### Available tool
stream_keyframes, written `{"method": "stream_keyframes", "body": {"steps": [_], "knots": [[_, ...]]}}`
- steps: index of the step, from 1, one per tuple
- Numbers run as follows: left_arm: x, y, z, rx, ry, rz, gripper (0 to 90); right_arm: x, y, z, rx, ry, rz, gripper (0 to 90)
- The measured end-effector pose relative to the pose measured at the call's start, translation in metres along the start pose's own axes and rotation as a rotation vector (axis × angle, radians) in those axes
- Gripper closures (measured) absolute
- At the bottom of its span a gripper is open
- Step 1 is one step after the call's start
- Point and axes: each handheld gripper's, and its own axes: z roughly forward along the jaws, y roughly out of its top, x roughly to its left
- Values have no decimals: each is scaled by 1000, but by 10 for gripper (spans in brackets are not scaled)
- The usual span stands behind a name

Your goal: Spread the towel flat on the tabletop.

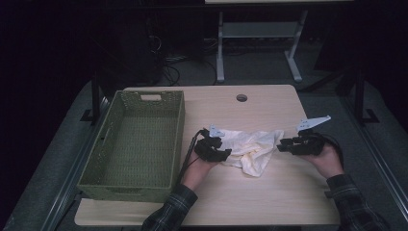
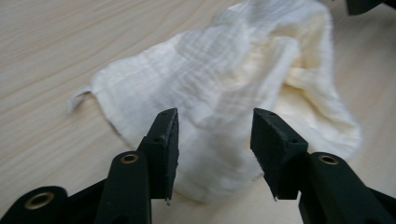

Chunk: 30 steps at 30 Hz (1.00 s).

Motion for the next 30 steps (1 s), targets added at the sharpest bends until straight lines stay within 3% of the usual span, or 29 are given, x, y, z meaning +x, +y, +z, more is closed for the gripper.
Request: {"method": "stream_keyframes", "body": {"steps": [7,10,11,16,23,30], "knots": [[-19,-16,-8,20,-17,46,571,27,-7,-1,12,38,-26,652],[-22,-19,-10,29,-16,61,596,34,-9,0,10,50,-51,664],[-23,-21,-12,31,-33,60,610,44,-10,0,14,72,-52,668],[-23,-25,-12,36,-42,80,638,55,-9,4,12,108,-70,678],[-26,-28,-6,56,-69,110,645,72,-2,21,18,147,-106,687],[-24,-31,0,58,-65,96,625,87,9,45,47,188,-128,686]]}}
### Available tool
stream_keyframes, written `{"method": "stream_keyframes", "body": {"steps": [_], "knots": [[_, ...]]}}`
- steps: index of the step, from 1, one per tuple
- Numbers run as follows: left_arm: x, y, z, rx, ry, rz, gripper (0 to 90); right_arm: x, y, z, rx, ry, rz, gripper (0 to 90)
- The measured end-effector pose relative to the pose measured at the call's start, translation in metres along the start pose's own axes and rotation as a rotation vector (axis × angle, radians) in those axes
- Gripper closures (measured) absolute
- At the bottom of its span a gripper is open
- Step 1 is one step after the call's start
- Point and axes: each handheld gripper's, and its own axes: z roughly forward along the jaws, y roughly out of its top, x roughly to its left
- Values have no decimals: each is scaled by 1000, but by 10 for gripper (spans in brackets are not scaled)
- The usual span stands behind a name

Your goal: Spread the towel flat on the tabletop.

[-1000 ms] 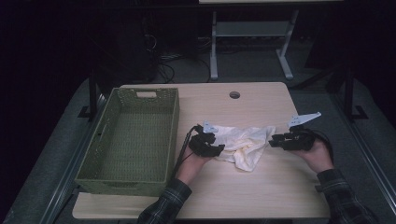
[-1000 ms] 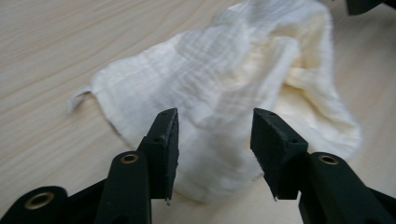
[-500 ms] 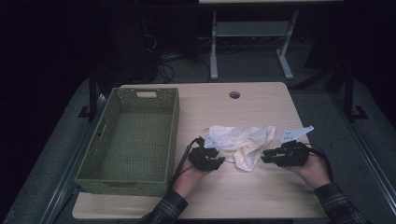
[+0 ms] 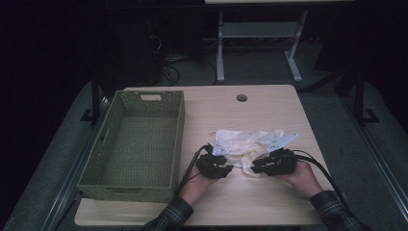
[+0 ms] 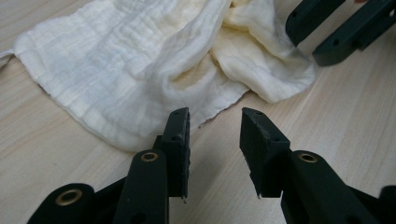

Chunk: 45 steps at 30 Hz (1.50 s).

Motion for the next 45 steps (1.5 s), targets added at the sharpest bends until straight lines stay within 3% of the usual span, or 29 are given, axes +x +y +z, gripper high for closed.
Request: {"method": "stream_keyframes", "body": {"steps": [9,10,11,13,14,21,23,29,35,37,43,45], "knots": [[0,0,3,1,9,-2,608,7,7,23,77,-7,-55,667],[0,0,4,1,9,-2,607,8,7,25,80,-1,-40,691],[0,0,4,3,7,-1,607,6,5,27,100,-14,-63,796],[0,0,4,2,7,1,607,7,5,27,103,-10,-51,834],[-1,0,4,-1,7,1,606,5,4,26,109,-22,-80,861],[-2,3,4,-8,4,5,606,-6,1,0,44,-30,-51,871],[-5,6,4,-10,2,26,594,-13,-6,-15,16,-36,-41,871],[-11,16,8,-17,-15,44,593,-24,-15,-37,-20,-65,-8,871],[-20,28,24,-14,-48,55,594,-32,-18,-44,-30,-81,5,871],[-28,35,36,0,-67,80,594,-33,-18,-46,-32,-83,5,871],[-35,40,62,15,-73,100,587,-33,-18,-45,-29,-83,3,871],[-35,39,65,31,-59,115,650,-34,-18,-45,-28,-84,-1,871]]}}
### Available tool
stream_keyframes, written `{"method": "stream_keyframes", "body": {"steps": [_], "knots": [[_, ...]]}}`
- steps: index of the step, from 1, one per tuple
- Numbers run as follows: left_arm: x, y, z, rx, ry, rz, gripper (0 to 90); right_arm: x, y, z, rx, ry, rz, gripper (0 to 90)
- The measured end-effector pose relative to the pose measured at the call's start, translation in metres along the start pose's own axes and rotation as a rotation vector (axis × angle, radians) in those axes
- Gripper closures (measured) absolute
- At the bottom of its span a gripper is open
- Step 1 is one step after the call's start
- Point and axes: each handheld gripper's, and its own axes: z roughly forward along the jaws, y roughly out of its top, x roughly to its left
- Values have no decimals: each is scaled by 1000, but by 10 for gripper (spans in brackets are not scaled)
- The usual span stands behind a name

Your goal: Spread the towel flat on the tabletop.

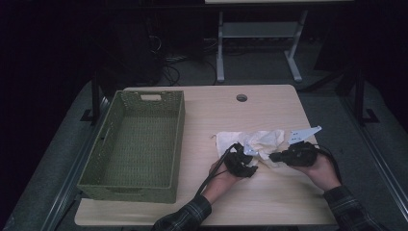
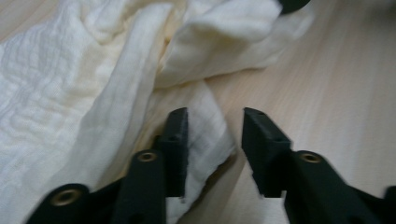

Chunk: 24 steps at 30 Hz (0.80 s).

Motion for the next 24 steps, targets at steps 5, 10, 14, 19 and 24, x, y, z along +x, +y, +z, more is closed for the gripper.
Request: {"method": "stream_keyframes", "body": {"steps": [5,10,14,19,24], "knots": [[8,-1,-5,-20,25,-29,846,-2,-2,-1,-3,-5,10,871],[18,-3,-27,-39,40,-59,855,-4,-5,-8,-6,-25,15,871],[21,-6,-43,-53,49,-82,855,-10,-8,-12,-14,-44,25,871],[25,-11,-58,-67,67,-111,855,-15,-12,-17,-12,-65,36,872],[37,-17,-72,-79,118,-161,856,-25,-21,-26,-16,-102,67,872]]}}
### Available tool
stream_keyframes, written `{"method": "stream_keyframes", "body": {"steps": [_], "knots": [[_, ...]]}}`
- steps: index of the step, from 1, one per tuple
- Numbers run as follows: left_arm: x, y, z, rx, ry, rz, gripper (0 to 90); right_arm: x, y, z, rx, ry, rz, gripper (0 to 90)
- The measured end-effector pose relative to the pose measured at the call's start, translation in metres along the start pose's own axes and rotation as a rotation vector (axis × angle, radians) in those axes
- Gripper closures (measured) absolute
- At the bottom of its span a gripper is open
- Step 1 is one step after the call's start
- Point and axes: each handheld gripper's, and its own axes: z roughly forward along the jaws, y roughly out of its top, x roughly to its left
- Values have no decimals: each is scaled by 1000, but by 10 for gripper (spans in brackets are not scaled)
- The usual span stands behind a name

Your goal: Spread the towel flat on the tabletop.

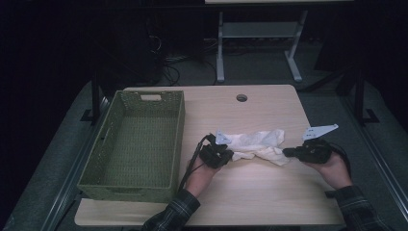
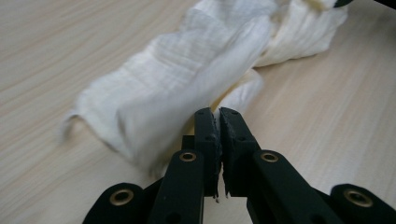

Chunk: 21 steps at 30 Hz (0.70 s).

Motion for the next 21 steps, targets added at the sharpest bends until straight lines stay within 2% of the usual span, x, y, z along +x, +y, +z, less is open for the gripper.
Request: {"method": "stream_keyframes", "body": {"steps": [3,4,9,11,12,13,14,15,17,21], "knots": [[6,0,-3,-4,12,-12,857,-6,-2,-2,2,-15,13,873],[8,-1,-3,-1,20,-30,857,-9,-4,-4,7,-26,32,873],[11,-2,-3,13,38,-36,857,-17,-10,-5,28,-55,53,874],[12,-3,0,37,62,-38,857,-22,-13,-6,34,-63,61,874],[13,-5,2,46,76,-48,857,-26,-17,-8,46,-81,72,877],[13,-5,2,46,76,-48,857,-26,-17,-8,46,-81,72,877],[17,-7,3,66,100,-51,857,-31,-21,-9,56,-100,83,877],[19,-7,3,71,103,-56,857,-33,-23,-10,69,-112,87,877],[20,-8,4,78,110,-63,857,-35,-25,-11,71,-114,101,878],[18,-10,7,95,106,-41,820,-38,-28,-11,76,-104,114,873]]}}
